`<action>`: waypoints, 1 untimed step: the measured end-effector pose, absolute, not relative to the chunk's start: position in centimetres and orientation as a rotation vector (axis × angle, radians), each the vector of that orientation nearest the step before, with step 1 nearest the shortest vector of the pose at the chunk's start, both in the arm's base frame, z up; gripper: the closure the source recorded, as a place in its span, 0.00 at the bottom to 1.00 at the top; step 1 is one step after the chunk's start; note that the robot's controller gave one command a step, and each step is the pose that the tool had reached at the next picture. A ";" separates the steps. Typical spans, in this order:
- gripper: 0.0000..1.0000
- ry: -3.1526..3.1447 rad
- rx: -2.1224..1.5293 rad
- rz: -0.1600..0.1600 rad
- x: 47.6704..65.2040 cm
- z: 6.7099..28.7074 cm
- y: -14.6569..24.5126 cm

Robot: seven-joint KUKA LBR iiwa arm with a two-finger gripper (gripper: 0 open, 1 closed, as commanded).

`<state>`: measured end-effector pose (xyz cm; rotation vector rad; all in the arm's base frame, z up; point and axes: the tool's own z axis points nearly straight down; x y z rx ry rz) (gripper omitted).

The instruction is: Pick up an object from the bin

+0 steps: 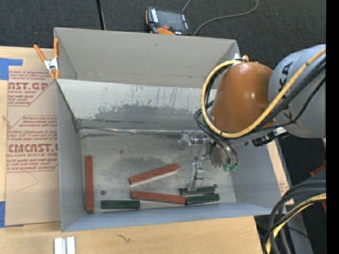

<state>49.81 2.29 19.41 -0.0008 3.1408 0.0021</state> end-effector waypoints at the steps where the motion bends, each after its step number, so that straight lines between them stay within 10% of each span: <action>1: 0.00 3.135 0.272 0.001 52.9 6.9 0.8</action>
Offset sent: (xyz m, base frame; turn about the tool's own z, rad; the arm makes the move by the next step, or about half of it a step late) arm 0.0318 -0.0162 -0.1207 0.1745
